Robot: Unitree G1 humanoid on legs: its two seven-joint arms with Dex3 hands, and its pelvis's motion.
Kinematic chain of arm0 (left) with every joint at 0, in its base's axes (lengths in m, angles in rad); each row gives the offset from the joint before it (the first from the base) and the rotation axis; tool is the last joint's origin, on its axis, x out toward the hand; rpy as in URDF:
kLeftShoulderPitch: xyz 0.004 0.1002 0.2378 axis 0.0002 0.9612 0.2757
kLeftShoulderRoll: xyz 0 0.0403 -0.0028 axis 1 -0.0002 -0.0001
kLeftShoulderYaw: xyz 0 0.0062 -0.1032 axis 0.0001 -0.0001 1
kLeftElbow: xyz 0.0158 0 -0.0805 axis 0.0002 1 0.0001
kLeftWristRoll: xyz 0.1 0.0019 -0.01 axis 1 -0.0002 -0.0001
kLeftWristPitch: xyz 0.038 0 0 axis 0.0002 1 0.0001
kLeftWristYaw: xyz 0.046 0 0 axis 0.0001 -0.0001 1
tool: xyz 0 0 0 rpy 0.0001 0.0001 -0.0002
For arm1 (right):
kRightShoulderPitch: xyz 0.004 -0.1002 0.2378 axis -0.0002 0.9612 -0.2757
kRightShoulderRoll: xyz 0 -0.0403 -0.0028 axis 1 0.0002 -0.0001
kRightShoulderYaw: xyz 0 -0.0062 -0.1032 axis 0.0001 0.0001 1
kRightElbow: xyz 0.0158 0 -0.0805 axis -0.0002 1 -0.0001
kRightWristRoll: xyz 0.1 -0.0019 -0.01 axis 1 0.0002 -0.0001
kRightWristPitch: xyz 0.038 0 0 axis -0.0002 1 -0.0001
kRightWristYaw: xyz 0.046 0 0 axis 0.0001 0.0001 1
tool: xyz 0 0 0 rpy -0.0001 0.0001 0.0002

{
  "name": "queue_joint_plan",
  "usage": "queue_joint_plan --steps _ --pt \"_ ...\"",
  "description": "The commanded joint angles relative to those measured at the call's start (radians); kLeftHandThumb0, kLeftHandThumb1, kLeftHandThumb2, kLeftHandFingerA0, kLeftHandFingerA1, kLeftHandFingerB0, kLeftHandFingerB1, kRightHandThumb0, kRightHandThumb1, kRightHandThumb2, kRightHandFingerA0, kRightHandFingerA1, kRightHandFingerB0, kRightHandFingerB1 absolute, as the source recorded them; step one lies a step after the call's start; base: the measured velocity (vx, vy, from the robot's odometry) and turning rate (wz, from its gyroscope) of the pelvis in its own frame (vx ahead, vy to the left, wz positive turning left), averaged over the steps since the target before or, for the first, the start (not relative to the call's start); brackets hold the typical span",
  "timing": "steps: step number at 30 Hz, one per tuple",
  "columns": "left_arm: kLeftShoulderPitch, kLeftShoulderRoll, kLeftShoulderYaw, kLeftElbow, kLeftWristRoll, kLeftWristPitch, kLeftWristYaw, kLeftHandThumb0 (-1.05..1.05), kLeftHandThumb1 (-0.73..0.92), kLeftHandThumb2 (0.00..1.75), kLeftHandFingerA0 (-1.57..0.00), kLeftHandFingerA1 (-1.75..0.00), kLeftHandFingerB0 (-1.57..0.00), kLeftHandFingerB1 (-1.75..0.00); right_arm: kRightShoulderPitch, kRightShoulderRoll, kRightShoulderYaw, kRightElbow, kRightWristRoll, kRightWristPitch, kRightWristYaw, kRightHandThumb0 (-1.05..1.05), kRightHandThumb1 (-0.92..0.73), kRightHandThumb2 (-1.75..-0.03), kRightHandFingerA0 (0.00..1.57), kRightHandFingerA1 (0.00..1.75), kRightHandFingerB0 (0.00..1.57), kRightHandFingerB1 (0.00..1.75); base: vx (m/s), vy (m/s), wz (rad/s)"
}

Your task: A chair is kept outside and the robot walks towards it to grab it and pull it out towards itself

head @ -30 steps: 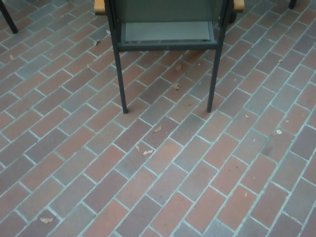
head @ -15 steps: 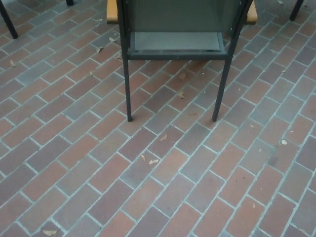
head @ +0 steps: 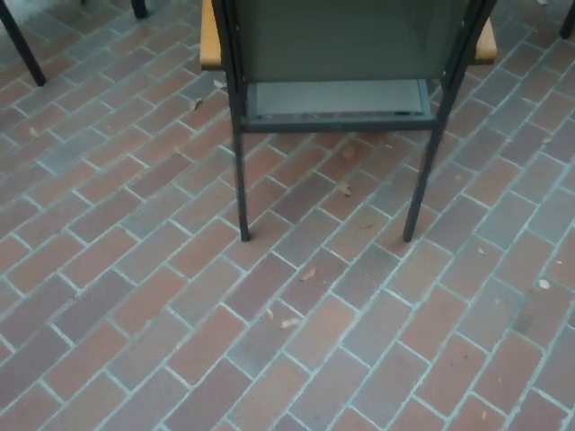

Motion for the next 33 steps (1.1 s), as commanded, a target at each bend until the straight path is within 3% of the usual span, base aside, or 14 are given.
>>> queue_joint_plan --steps 1,2,3,4,5,11,18,19,20,27,28,33 --pt "-0.021 0.012 0.000 -0.017 -0.019 0.051 0.027 -0.69 0.49 0.55 -0.21 -0.74 -0.28 -0.51 0.001 -0.017 -0.010 -0.009 0.026 -0.030 0.001 -0.53 -0.32 -0.74 0.01 0.40 0.01 0.36 0.19 -0.262 -0.02" --pt "-0.021 0.009 0.001 -0.027 -0.026 0.057 0.024 -0.69 0.49 0.55 -0.21 -0.74 -0.28 -0.51 0.000 -0.016 -0.011 -0.009 0.029 -0.030 0.002 -0.53 -0.32 -0.74 0.01 0.40 0.01 0.36 0.19 -0.202 0.00" --pt "-0.022 0.008 -0.002 -0.032 -0.025 0.063 0.025 -0.71 0.36 0.73 -0.26 -0.69 -0.28 -0.55 -0.001 -0.016 -0.012 -0.005 0.031 -0.030 0.004 -0.49 -0.32 -0.75 0.00 0.40 0.00 0.37 0.23 -0.131 -0.08" --pt "-0.022 0.008 -0.004 -0.036 -0.023 0.068 0.027 -0.71 0.36 0.73 -0.26 -0.69 -0.28 -0.55 -0.002 -0.016 -0.012 -0.003 0.032 -0.031 0.005 -0.49 -0.32 -0.75 0.00 0.40 0.00 0.37 0.26 -0.105 -0.14" --pt "-0.021 0.010 -0.012 -0.036 -0.017 0.067 0.022 -0.66 0.50 0.56 -0.24 -0.73 -0.27 -0.51 -0.005 -0.018 -0.010 -0.003 0.031 -0.030 0.005 -0.51 -0.33 -0.76 0.00 0.39 0.00 0.35 0.25 -0.059 -0.13" --pt "-0.018 0.007 -0.020 -0.034 -0.017 0.067 0.022 -0.63 0.49 0.55 -0.26 -0.73 -0.30 -0.51 -0.009 -0.026 -0.003 -0.037 0.035 -0.002 0.003 -0.59 -0.38 -0.78 0.01 0.34 0.00 0.31 0.24 -0.006 -0.16" --pt "-0.002 0.014 -0.028 -0.069 -0.017 0.079 0.014 -0.66 0.47 0.55 -0.28 -0.74 -0.30 -0.52 -0.050 -0.033 0.004 -0.019 0.031 0.003 -0.013 -0.62 -0.37 -0.77 0.01 0.42 0.01 0.32 0.26 0.163 0.07" --pt "-0.003 0.016 -0.029 -0.066 -0.015 0.077 0.012 -0.67 0.35 0.79 -0.29 -0.70 -0.27 -0.57 -0.050 -0.032 0.001 -0.022 0.036 0.005 -0.007 -0.63 -0.38 -0.77 0.03 0.38 0.02 0.32 0.22 0.132 0.09" --pt "-0.006 0.021 -0.031 -0.049 -0.014 0.068 0.001 -0.66 0.46 0.55 -0.28 -0.77 -0.26 -0.53 -0.050 -0.032 0.001 -0.030 0.039 0.007 -0.005 -0.64 -0.38 -0.78 0.03 0.39 0.03 0.34 0.17 0.092 0.06" --pt "0.009 0.025 -0.031 -0.039 -0.006 0.074 0.013 -0.68 0.46 0.55 -0.31 -0.75 -0.32 -0.52 -0.045 -0.043 0.000 -0.038 0.036 -0.005 -0.014 -0.66 -0.39 -0.79 0.04 0.39 0.04 0.32 0.20 -0.015 0.07" --pt "0.007 0.028 -0.028 -0.031 -0.010 0.073 0.008 -0.67 0.34 0.78 -0.31 -0.71 -0.28 -0.57 -0.045 -0.043 -0.006 -0.039 0.044 -0.003 -0.011 -0.65 -0.39 -0.79 0.04 0.34 0.03 0.31 0.34 -0.161 -0.63" --pt "0.009 0.035 -0.027 -0.030 -0.010 0.065 0.001 -0.69 0.34 0.79 -0.33 -0.72 -0.29 -0.57 -0.049 -0.044 -0.021 -0.035 0.058 -0.002 -0.002 -0.63 -0.39 -0.79 0.03 0.32 0.03 0.29 0.37 -0.183 0.01"
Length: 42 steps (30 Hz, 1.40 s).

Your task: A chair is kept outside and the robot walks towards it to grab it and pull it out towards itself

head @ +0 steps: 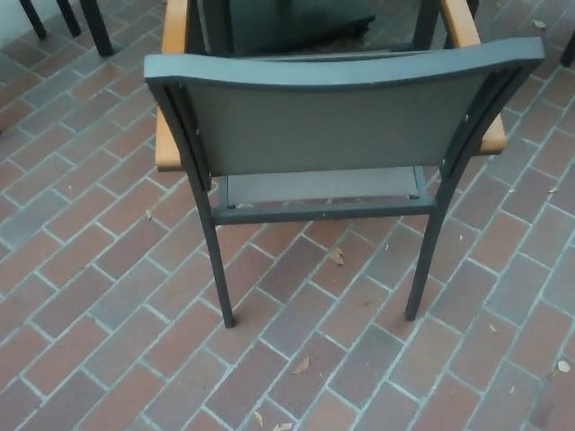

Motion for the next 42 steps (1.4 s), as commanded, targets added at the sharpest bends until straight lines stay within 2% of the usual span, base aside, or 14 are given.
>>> queue_joint_plan --steps 1,2,5,6,7,8,23,24,25,26,31,32,33,42 --pt "0.001 0.025 0.008 0.005 -0.012 0.013 -0.015 -0.71 0.44 0.55 -0.28 -0.76 -0.30 -0.52 -0.006 -0.014 -0.015 0.011 0.027 -0.002 0.000 -0.59 -0.37 -0.78 0.01 0.34 0.01 0.31 0.31 -0.104 -0.05" --pt "-0.003 0.027 0.009 0.008 -0.018 0.015 -0.022 -0.68 0.34 0.78 -0.31 -0.71 -0.28 -0.57 -0.010 -0.017 -0.019 0.017 0.030 0.000 -0.002 -0.60 -0.37 -0.77 0.02 0.38 0.02 0.31 0.29 -0.051 -0.08" --pt "-0.021 0.032 0.010 0.028 -0.026 0.016 -0.035 -0.67 0.33 0.78 -0.33 -0.72 -0.27 -0.57 -0.008 -0.015 -0.023 0.010 0.033 0.006 -0.006 -0.58 -0.36 -0.76 0.01 0.40 0.00 0.33 0.29 -0.021 -0.13" --pt "-0.017 0.033 0.008 0.021 -0.020 0.014 -0.031 -0.69 0.46 0.54 -0.32 -0.76 -0.30 -0.51 -0.007 -0.013 -0.021 0.006 0.031 0.005 -0.006 -0.63 -0.37 -0.77 0.03 0.38 0.03 0.32 0.33 0.079 -0.13" --pt "-0.010 0.033 0.005 0.010 -0.011 0.012 -0.026 -0.69 0.46 0.54 -0.32 -0.76 -0.30 -0.51 -0.006 -0.012 -0.019 0.003 0.030 0.004 -0.005 -0.63 -0.37 -0.77 0.03 0.38 0.03 0.32 0.35 0.102 -0.14" --pt "-0.016 0.031 0.007 0.009 -0.027 0.015 -0.042 -0.64 0.34 0.77 -0.29 -0.71 -0.24 -0.56 -0.006 -0.011 -0.020 0.010 0.030 -0.001 -0.006 -0.64 -0.38 -0.77 0.04 0.36 0.04 0.32 0.46 0.139 -0.16" --pt "-0.014 0.027 -0.010 0.023 0.004 -0.027 -0.041 -0.66 0.35 0.78 -0.30 -0.70 -0.26 -0.57 -0.015 -0.012 -0.013 0.022 0.030 -0.008 -0.008 -0.63 -0.37 -0.77 0.04 0.35 0.04 0.34 0.39 0.052 0.03" --pt "-0.015 0.028 -0.008 0.036 0.004 -0.036 -0.047 -0.66 0.46 0.55 -0.28 -0.74 -0.28 -0.52 -0.014 -0.013 -0.010 0.023 0.027 -0.008 -0.011 -0.63 -0.37 -0.76 0.04 0.37 0.04 0.34 0.28 -0.144 0.35" --pt "-0.016 0.028 -0.008 0.040 0.004 -0.039 -0.049 -0.66 0.46 0.55 -0.28 -0.74 -0.28 -0.52 -0.014 -0.013 -0.009 0.024 0.027 -0.008 -0.012 -0.63 -0.37 -0.76 0.04 0.37 0.04 0.34 0.34 -0.179 0.13" --pt "-0.016 0.030 -0.011 0.048 0.009 -0.054 -0.056 -0.65 0.36 0.78 -0.28 -0.69 -0.24 -0.56 -0.012 -0.016 -0.012 0.028 0.033 -0.004 -0.002 -0.62 -0.36 -0.76 0.04 0.35 0.04 0.34 0.26 -0.250 0.60" --pt "-0.011 0.034 -0.025 0.053 0.029 -0.082 -0.059 -0.65 0.37 0.80 -0.33 -0.71 -0.25 -0.57 -0.005 -0.025 -0.005 0.025 0.029 -0.001 0.010 -0.60 -0.37 -0.78 0.02 0.30 0.01 0.29 0.22 -0.195 -0.05" --pt "-0.006 0.038 -0.038 0.050 0.051 -0.104 -0.057 -0.65 0.37 0.80 -0.33 -0.71 -0.25 -0.57 0.002 -0.033 0.004 0.019 0.021 0.002 0.018 -0.60 -0.37 -0.78 0.02 0.30 0.01 0.29 0.13 -0.030 -0.10" --pt "-0.007 0.043 -0.045 0.055 0.061 -0.115 -0.056 -0.66 0.49 0.55 -0.35 -0.73 -0.29 -0.50 0.004 -0.038 0.010 0.020 0.016 -0.002 0.022 -0.60 -0.38 -0.79 0.02 0.30 0.01 0.27 0.12 -0.001 -0.14" --pt "0.014 0.063 -0.102 -0.005 0.131 -0.153 -0.025 -0.67 0.53 0.56 -0.40 -0.68 -0.33 -0.47 -0.002 -0.056 0.056 0.026 -0.010 -0.007 0.012 -0.58 -0.35 -0.75 0.02 0.38 0.01 0.32 0.10 0.135 -0.03"
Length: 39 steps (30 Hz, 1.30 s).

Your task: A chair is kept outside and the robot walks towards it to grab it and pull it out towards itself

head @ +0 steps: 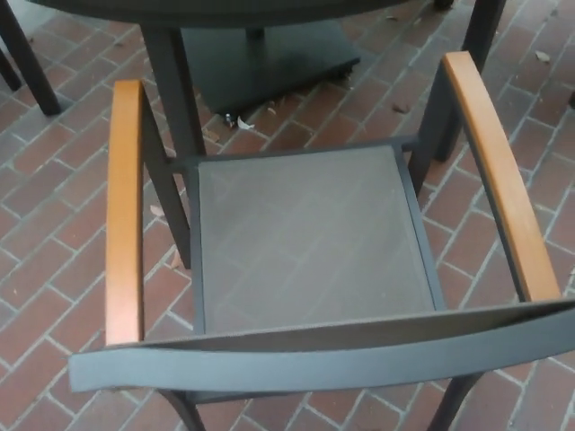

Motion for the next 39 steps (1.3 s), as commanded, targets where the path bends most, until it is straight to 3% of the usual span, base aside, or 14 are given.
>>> queue_joint_plan --steps 1,2,3,4,6,8,9,12,15,16,26,37,38,39 --pt "0.023 0.024 -0.024 -0.023 0.071 -0.081 0.023 -0.67 0.53 0.56 -0.40 -0.68 -0.33 -0.47 0.002 -0.017 0.023 0.006 -0.024 -0.014 -0.001 -0.58 -0.35 -0.75 0.02 0.38 0.01 0.32 0.15 0.197 0.16" --pt "0.029 0.022 -0.025 -0.043 0.062 -0.080 0.013 -0.76 0.42 0.83 -0.40 -0.68 -0.28 -0.53 0.004 -0.019 0.033 0.002 -0.029 -0.017 0.001 -0.61 -0.36 -0.76 0.03 0.36 0.03 0.31 0.03 0.108 -0.08" --pt "0.031 0.022 -0.025 -0.049 0.060 -0.080 0.011 -0.76 0.42 0.83 -0.40 -0.68 -0.28 -0.53 0.005 -0.020 0.036 0.000 -0.030 -0.018 0.002 -0.61 -0.36 -0.76 0.03 0.36 0.03 0.31 0.00 0.107 0.25" --pt "0.032 0.019 -0.025 -0.060 0.054 -0.074 0.011 -0.68 0.51 0.56 -0.37 -0.67 -0.31 -0.46 0.005 -0.020 0.037 -0.002 -0.030 -0.020 0.004 -0.60 -0.35 -0.75 0.03 0.38 0.03 0.33 0.00 0.000 0.00" --pt "0.027 0.015 -0.025 -0.077 0.042 -0.060 0.009 -0.69 0.38 0.81 -0.33 -0.66 -0.26 -0.52 0.017 -0.019 0.042 -0.011 -0.030 -0.028 0.020 -0.46 -0.32 -0.77 0.00 0.38 0.00 0.38 0.04 0.053 0.08" --pt "0.022 0.022 -0.029 -0.071 0.044 -0.061 0.000 -0.72 0.49 0.55 -0.33 -0.66 -0.29 -0.44 0.031 -0.020 0.048 -0.019 -0.033 -0.034 0.030 -0.48 -0.47 -0.58 0.06 0.29 0.07 0.25 0.01 -0.011 0.04" --pt "0.024 0.027 -0.031 -0.074 0.046 -0.059 -0.005 -0.72 0.37 0.81 -0.32 -0.66 -0.25 -0.52 0.041 -0.023 0.054 -0.024 -0.037 -0.041 0.038 -0.48 -0.33 -0.77 0.00 0.37 0.00 0.35 0.02 -0.036 0.06" --pt "0.028 0.030 -0.033 -0.082 0.046 -0.055 -0.008 -0.72 0.37 0.81 -0.32 -0.66 -0.25 -0.52 0.050 -0.027 0.062 -0.028 -0.041 -0.049 0.047 -0.48 -0.33 -0.77 0.00 0.37 0.00 0.35 0.00 0.000 0.00" --pt "0.055 0.030 -0.034 -0.141 0.049 -0.059 -0.005 -0.71 0.36 0.81 -0.34 -0.67 -0.28 -0.53 0.085 -0.073 0.097 -0.081 -0.065 -0.058 0.108 -0.63 -0.36 -0.73 0.09 0.22 0.10 0.23 0.00 0.000 0.00" --pt "0.060 0.032 -0.035 -0.154 0.047 -0.063 -0.015 -0.73 0.47 0.55 -0.31 -0.68 -0.29 -0.46 0.079 -0.086 0.107 -0.095 -0.071 -0.053 0.122 -0.63 -0.37 -0.74 0.09 0.20 0.09 0.21 0.00 0.000 0.00" --pt "0.064 0.042 -0.042 -0.324 0.001 0.003 -0.042 -0.73 0.32 0.73 -0.22 -0.69 -0.25 -0.55 0.007 -0.172 0.208 -0.092 -0.150 -0.076 0.160 -0.57 -0.34 -0.75 0.04 0.26 0.01 0.24 0.00 0.000 0.00" --pt "-0.049 0.184 -0.164 -0.368 0.116 -0.011 -0.090 -0.71 0.37 0.53 -0.26 -0.68 -0.29 -0.48 -0.129 -0.210 0.293 -0.054 -0.176 -0.154 0.249 -0.51 -0.38 -0.57 0.00 0.19 0.00 0.14 0.00 0.000 0.00" --pt "-0.115 0.211 -0.202 -0.326 0.127 -0.016 -0.123 -0.69 0.34 0.52 -0.26 -0.64 -0.28 -0.44 -0.175 -0.204 0.316 -0.055 -0.195 -0.151 0.251 -0.60 -0.41 -0.53 0.00 0.03 0.00 0.51 0.00 0.000 0.00" --pt "-0.134 0.219 -0.214 -0.313 0.130 -0.018 -0.132 -0.69 0.34 0.52 -0.26 -0.64 -0.28 -0.44 -0.188 -0.202 0.323 -0.055 -0.201 -0.151 0.252 -0.60 -0.41 -0.53 0.00 0.03 0.00 0.51 0.00 0.000 0.00"
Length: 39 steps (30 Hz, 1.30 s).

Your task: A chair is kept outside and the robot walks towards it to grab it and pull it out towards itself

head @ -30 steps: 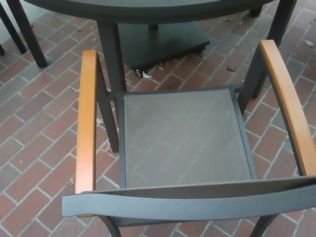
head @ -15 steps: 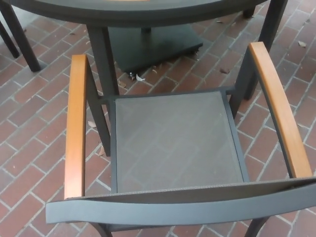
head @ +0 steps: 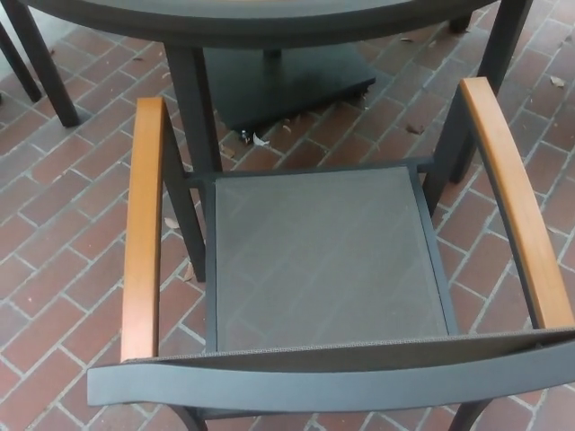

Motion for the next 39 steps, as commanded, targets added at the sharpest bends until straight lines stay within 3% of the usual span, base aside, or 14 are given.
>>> queue_joint_plan --steps 1,2,3,11,12,17,18,23,24,26,27,35,36,39 --pt "-0.116 0.072 -0.079 0.078 0.065 -0.029 -0.068 -0.69 0.34 0.52 -0.26 -0.64 -0.28 -0.44 -0.079 -0.015 0.041 0.007 -0.050 -0.054 0.034 -0.60 -0.41 -0.53 0.00 0.03 0.00 0.51 0.00 0.000 0.00" --pt "-0.117 0.074 -0.081 0.081 0.064 -0.031 -0.068 -0.69 0.34 0.52 -0.26 -0.64 -0.28 -0.44 -0.080 -0.016 0.043 0.009 -0.050 -0.055 0.034 -0.60 -0.41 -0.53 0.00 0.03 0.00 0.51 0.00 0.000 0.00" --pt "-0.147 0.089 -0.119 0.093 0.088 -0.052 -0.085 -0.69 0.33 0.52 -0.21 -0.60 -0.23 -0.41 -0.100 -0.009 0.067 0.016 -0.074 -0.072 0.024 -0.56 -0.42 -0.46 0.00 0.35 0.00 0.66 0.00 0.000 0.00" --pt "-0.252 0.101 -0.240 0.148 0.139 -0.145 -0.120 -0.71 0.32 0.52 -0.21 -0.61 -0.24 -0.43 -0.151 0.014 0.151 0.070 -0.142 -0.096 -0.012 -0.53 -0.43 -0.45 0.00 0.42 0.00 0.65 0.00 0.000 0.00" --pt "-0.280 0.076 -0.268 0.149 0.161 -0.148 -0.092 -0.67 0.32 0.52 -0.19 -0.64 -0.21 -0.46 -0.156 0.036 0.167 0.072 -0.148 -0.081 -0.010 -0.48 -0.42 -0.48 0.00 0.50 0.00 0.73 0.00 0.000 0.00" --pt "-0.306 0.046 -0.319 0.163 0.203 -0.160 -0.061 -0.65 0.32 0.51 -0.18 -0.62 -0.22 -0.44 -0.168 0.058 0.194 0.092 -0.172 -0.107 -0.033 -0.53 -0.41 -0.50 0.00 0.59 0.00 0.75 0.00 0.000 0.00" --pt "-0.307 0.043 -0.328 0.159 0.214 -0.159 -0.051 -0.64 0.25 0.65 -0.16 -0.61 -0.20 -0.50 -0.175 0.063 0.200 0.099 -0.178 -0.110 -0.039 -0.57 -0.31 -0.70 0.00 0.76 0.00 0.75 0.00 0.000 0.00" --pt "-0.312 0.033 -0.344 0.151 0.236 -0.161 -0.025 -0.62 0.27 0.66 -0.14 -0.65 -0.16 -0.52 -0.201 0.076 0.214 0.118 -0.194 -0.112 -0.054 -0.54 -0.30 -0.69 0.00 0.76 0.00 0.76 0.00 0.000 0.00" --pt "-0.313 0.018 -0.352 0.138 0.241 -0.160 -0.012 -0.65 0.34 0.51 -0.08 -0.68 -0.17 -0.49 -0.226 0.090 0.228 0.123 -0.209 -0.111 -0.063 -0.57 -0.31 -0.71 0.00 0.76 0.00 0.76 0.00 0.000 0.00" --pt "-0.306 0.008 -0.352 0.125 0.236 -0.155 -0.009 -0.65 0.34 0.51 -0.08 -0.68 -0.17 -0.49 -0.243 0.102 0.240 0.129 -0.220 -0.114 -0.068 -0.57 -0.31 -0.71 0.00 0.76 0.00 0.76 0.00 0.000 0.00" --pt "-0.302 -0.007 -0.361 0.111 0.241 -0.155 0.001 -0.64 0.34 0.51 -0.10 -0.64 -0.21 -0.46 -0.246 0.111 0.245 0.131 -0.223 -0.120 -0.070 -0.52 -0.44 -0.54 0.00 0.74 0.00 0.77 0.00 0.000 0.00" --pt "-0.322 -0.072 -0.419 0.081 0.299 -0.153 0.059 -0.63 0.34 0.51 -0.09 -0.67 -0.19 -0.50 -0.228 0.127 0.238 0.144 -0.213 -0.194 -0.102 -0.50 -0.43 -0.52 0.00 0.76 0.00 0.78 0.00 0.000 0.00" --pt "-0.346 -0.087 -0.440 0.084 0.316 -0.145 0.069 -0.62 0.27 0.65 -0.13 -0.64 -0.15 -0.52 -0.212 0.118 0.228 0.141 -0.204 -0.194 -0.109 -0.48 -0.43 -0.53 0.00 0.72 0.00 0.73 0.00 0.000 0.00" --pt "-0.378 -0.109 -0.473 0.107 0.350 -0.166 0.088 -0.68 0.27 0.65 -0.14 -0.64 -0.17 -0.51 -0.201 0.111 0.213 0.133 -0.191 -0.187 -0.113 -0.47 -0.43 -0.53 0.00 0.73 0.00 0.74 0.00 0.000 0.00"
